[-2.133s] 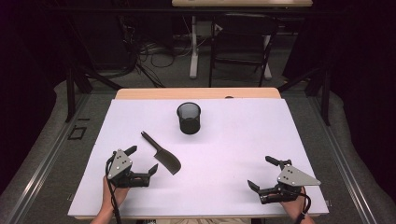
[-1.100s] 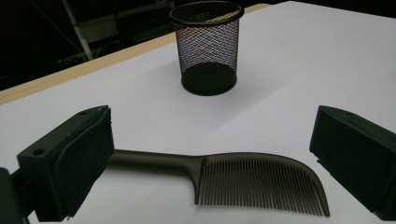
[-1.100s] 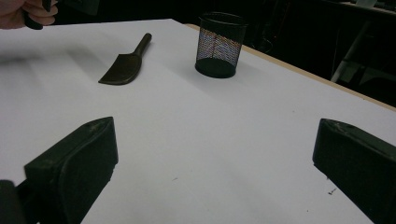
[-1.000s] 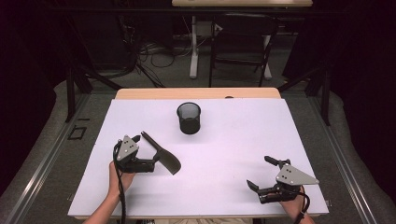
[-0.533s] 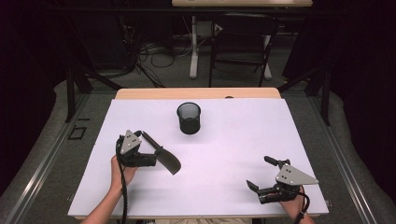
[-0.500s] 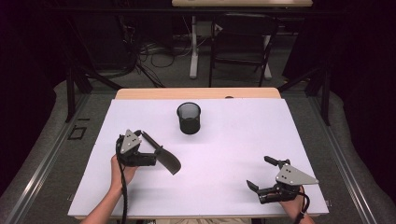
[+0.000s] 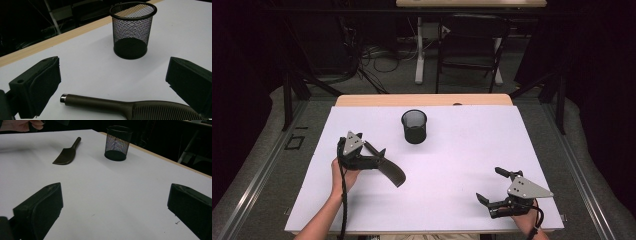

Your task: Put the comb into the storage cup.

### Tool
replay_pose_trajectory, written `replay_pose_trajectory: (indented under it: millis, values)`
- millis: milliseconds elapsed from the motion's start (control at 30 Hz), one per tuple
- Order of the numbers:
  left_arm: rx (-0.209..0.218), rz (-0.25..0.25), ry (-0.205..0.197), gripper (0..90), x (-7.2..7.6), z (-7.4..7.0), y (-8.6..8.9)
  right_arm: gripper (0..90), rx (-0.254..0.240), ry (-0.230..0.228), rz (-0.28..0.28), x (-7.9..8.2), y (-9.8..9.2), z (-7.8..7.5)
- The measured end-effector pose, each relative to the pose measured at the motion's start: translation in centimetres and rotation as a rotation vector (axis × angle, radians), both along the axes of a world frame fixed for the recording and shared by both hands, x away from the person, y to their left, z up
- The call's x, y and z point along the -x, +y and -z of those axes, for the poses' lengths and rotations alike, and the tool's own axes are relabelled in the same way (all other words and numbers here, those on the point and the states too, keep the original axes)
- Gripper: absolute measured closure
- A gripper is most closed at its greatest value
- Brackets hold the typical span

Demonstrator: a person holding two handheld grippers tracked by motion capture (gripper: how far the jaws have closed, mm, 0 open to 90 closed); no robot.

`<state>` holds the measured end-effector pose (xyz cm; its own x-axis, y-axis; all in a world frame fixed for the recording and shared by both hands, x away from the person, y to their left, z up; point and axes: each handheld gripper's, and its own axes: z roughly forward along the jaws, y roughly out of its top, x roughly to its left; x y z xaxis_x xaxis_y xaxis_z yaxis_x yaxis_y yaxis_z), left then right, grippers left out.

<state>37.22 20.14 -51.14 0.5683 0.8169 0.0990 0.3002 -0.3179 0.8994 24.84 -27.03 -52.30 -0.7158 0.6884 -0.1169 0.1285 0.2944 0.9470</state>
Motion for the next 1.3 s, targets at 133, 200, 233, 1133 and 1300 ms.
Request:
replay_pose_trajectory:
  millis: [133,200,233,1133,1300]
  values:
    - [-0.012,-0.014,0.012,0.0,-1.0,0.2,0.0,0.0,0.000,0.001,-0.003,-0.1,0.0,0.0]
    - [-0.011,-0.020,0.013,0.1,-1.5,0.3,0.1,0.0,-0.001,0.003,-0.003,-0.1,0.0,0.0]
    - [-0.017,-0.025,0.009,0.3,-1.7,0.3,0.1,0.0,-0.002,0.004,-0.004,-0.1,0.0,0.0]
    - [-0.093,-0.061,0.133,60.2,-5.7,2.1,0.8,0.0,0.017,0.017,-0.008,-0.1,0.0,0.2]
    - [-0.082,-0.073,0.154,80.5,-6.5,2.4,1.1,0.0,0.016,0.013,-0.005,-0.1,0.1,0.2]
